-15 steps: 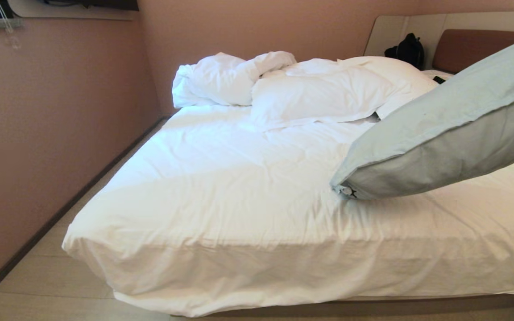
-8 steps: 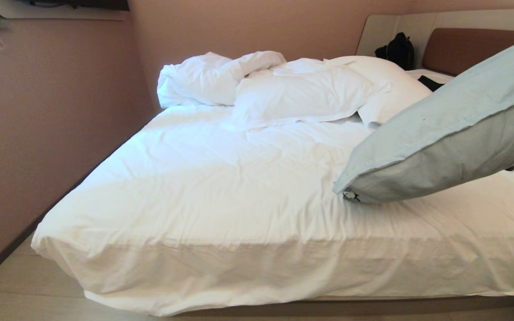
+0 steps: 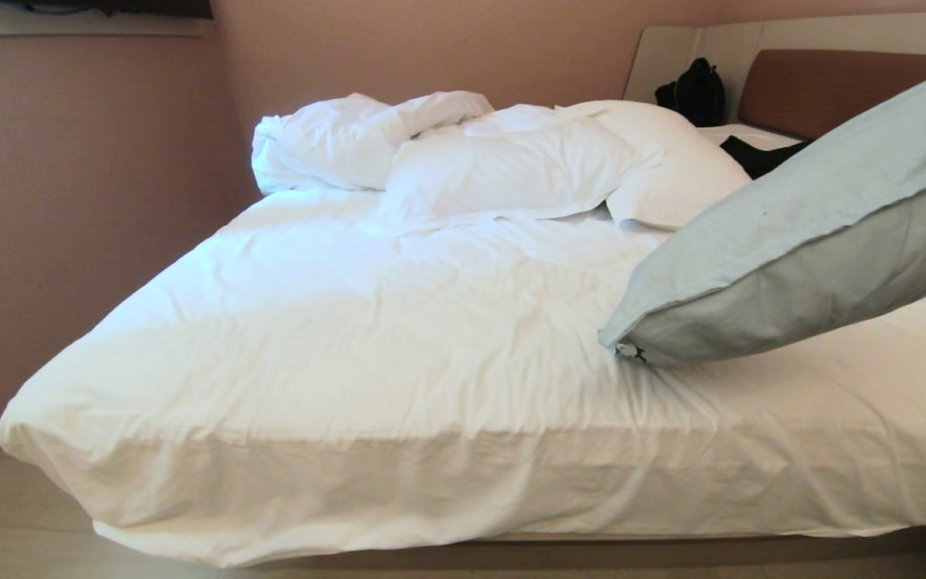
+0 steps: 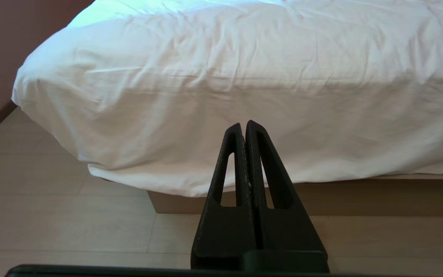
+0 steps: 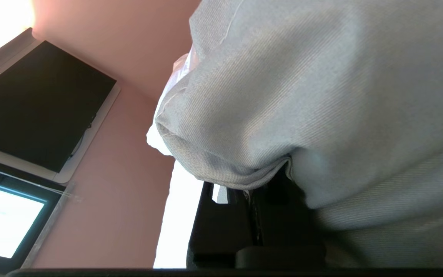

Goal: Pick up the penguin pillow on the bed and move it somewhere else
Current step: Move to the head of the bed

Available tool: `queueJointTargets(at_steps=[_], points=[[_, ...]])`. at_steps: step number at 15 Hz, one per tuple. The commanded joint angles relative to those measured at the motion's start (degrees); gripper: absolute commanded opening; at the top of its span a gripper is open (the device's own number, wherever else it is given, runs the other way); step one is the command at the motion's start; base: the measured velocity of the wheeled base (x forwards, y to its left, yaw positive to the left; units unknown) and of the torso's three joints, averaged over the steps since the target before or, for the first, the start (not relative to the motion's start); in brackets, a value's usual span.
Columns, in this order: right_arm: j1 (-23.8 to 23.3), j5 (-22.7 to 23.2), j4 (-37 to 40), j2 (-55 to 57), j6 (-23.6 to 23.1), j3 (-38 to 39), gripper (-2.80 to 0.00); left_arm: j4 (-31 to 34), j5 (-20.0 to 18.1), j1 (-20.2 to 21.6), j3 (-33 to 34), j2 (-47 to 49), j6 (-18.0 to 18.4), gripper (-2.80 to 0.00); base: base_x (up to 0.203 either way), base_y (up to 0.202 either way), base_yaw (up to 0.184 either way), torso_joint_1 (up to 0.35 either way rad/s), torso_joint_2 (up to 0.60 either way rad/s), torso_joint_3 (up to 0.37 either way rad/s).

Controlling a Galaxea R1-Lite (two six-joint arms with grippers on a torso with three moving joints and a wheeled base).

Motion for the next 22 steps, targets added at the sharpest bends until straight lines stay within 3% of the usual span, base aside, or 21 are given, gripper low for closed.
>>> queueJointTargets(at_steps=[1,22], points=[[0.05,0.14,0.01,0.17,0.30,-0.01,-2.80,-0.02,0.02,0.00,0.09,-0.02,-0.02,-2.80,0.000,-0.193,-0.003,0.002,0.00,0.003],[0.05,0.22,0.01,0.00,0.21,0.25,-2.80,-0.02,0.02,0.00,0.09,-0.02,-0.02,-2.80,0.000,-0.193,0.001,0.003,0.00,0.002]])
